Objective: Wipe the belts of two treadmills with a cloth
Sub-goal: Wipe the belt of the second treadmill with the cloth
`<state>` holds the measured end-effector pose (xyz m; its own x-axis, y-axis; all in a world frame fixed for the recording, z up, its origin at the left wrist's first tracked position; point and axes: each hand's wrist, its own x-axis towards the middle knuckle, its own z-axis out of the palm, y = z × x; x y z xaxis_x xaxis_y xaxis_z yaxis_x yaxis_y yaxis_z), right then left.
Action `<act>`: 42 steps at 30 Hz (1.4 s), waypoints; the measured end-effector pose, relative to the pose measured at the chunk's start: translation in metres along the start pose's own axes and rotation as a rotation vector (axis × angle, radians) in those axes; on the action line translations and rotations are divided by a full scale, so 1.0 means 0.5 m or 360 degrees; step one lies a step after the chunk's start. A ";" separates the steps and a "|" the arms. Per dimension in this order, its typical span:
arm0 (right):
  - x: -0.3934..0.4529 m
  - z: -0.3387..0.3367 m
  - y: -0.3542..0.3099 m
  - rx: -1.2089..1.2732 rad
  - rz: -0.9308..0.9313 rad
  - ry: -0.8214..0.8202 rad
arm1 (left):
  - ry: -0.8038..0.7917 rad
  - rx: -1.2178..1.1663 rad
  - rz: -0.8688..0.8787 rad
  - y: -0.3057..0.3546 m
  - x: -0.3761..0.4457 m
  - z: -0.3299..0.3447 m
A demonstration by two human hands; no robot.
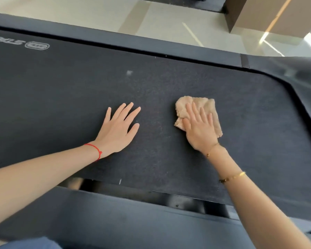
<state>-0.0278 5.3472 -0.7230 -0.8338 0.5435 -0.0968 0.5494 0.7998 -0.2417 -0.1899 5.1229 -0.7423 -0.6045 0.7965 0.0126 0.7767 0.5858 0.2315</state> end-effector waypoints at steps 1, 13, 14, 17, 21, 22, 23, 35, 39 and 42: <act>-0.015 0.015 -0.044 0.0006 -0.0066 -0.0008 | 0.0010 -0.0011 -0.0013 -0.020 -0.004 -0.003; -0.024 0.056 -0.156 -0.0141 -0.0076 0.0025 | 0.0044 -0.0019 -0.0066 -0.252 -0.050 -0.052; -0.023 0.047 -0.132 -0.0114 0.0114 0.0038 | 0.0044 -0.0016 -0.0051 -0.261 -0.051 -0.055; -0.025 0.049 -0.139 0.0013 0.0355 0.0031 | 0.0041 -0.0017 -0.0028 -0.276 -0.055 -0.058; -0.051 0.087 -0.265 0.0016 0.0088 0.0038 | 0.0059 -0.0009 -0.0014 -0.282 -0.060 -0.059; -0.063 0.095 -0.299 0.0012 -0.0012 0.0016 | 0.0064 -0.0005 -0.0010 -0.285 -0.061 -0.059; -0.077 0.102 -0.330 -0.0008 -0.0104 -0.0015 | 0.0066 -0.0003 -0.0008 -0.288 -0.064 -0.060; -0.236 0.099 -0.354 -0.0156 -0.0207 -0.0153 | 0.0051 -0.0023 0.0069 -0.320 -0.094 -0.069; -0.188 0.104 -0.370 -0.0067 0.0062 -0.0142 | 0.0048 -0.0011 0.0071 -0.364 -0.108 -0.078; -0.167 0.123 -0.443 -0.0064 -0.0124 -0.0171 | 0.0067 -0.0024 0.0001 -0.401 -0.119 -0.080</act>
<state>-0.0832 5.1091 -0.7206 -0.8739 0.4505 -0.1824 0.4825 0.8494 -0.2139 -0.3169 4.9521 -0.7506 -0.6111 0.7897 0.0537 0.7746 0.5827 0.2459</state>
